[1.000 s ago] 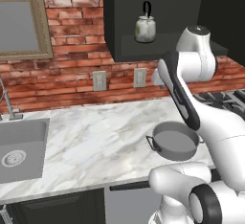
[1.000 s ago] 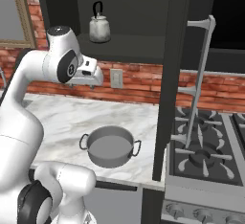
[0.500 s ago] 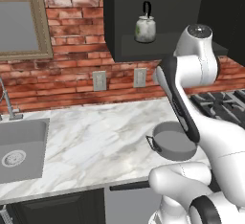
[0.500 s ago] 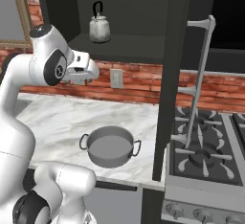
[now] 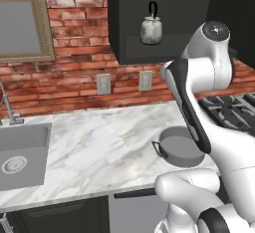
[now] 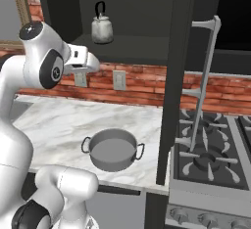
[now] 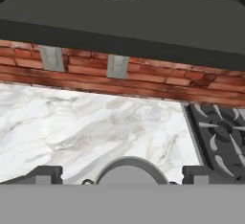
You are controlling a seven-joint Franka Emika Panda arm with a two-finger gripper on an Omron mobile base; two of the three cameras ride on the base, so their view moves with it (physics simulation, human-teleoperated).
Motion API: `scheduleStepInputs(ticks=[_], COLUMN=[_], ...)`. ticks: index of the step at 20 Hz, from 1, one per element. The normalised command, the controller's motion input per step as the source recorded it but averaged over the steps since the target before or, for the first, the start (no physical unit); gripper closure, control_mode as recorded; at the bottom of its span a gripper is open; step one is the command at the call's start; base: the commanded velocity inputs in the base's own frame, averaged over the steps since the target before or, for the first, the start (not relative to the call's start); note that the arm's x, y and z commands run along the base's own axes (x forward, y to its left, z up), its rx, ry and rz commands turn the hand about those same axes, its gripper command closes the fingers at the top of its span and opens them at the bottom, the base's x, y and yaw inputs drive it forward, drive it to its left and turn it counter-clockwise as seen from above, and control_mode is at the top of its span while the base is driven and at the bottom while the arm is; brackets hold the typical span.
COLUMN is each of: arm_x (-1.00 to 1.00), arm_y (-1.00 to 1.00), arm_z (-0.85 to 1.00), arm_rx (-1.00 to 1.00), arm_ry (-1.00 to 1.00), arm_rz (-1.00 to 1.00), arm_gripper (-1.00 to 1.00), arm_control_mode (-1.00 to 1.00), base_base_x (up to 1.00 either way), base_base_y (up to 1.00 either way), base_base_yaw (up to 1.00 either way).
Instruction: Pick the kettle from the cabinet and place it on a stove burner. Then pick the pot from the counter and place it on another stove burner. Finally, turn both burners on.
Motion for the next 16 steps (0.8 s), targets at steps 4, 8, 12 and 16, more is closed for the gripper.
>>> scheduleStepInputs(ticks=[4,8,12,16], arm_x=[-0.05,-0.05,-0.01,0.0], arm_y=[0.0,0.0,0.0,0.0], arm_z=[0.32,0.25,0.22,0.21], arm_rx=[0.0,0.0,0.0,0.0], arm_ry=[-0.2,-0.2,-0.22,-0.21], arm_rz=[0.01,0.02,0.02,0.02], arm_gripper=[-1.0,-1.0,-1.0,-1.0], arm_control_mode=[-1.0,-1.0,-1.0,-1.0], base_base_x=[0.0,0.0,0.0,0.0], base_base_y=[0.0,0.0,0.0,0.0], base_base_yaw=[0.0,0.0,0.0,0.0])
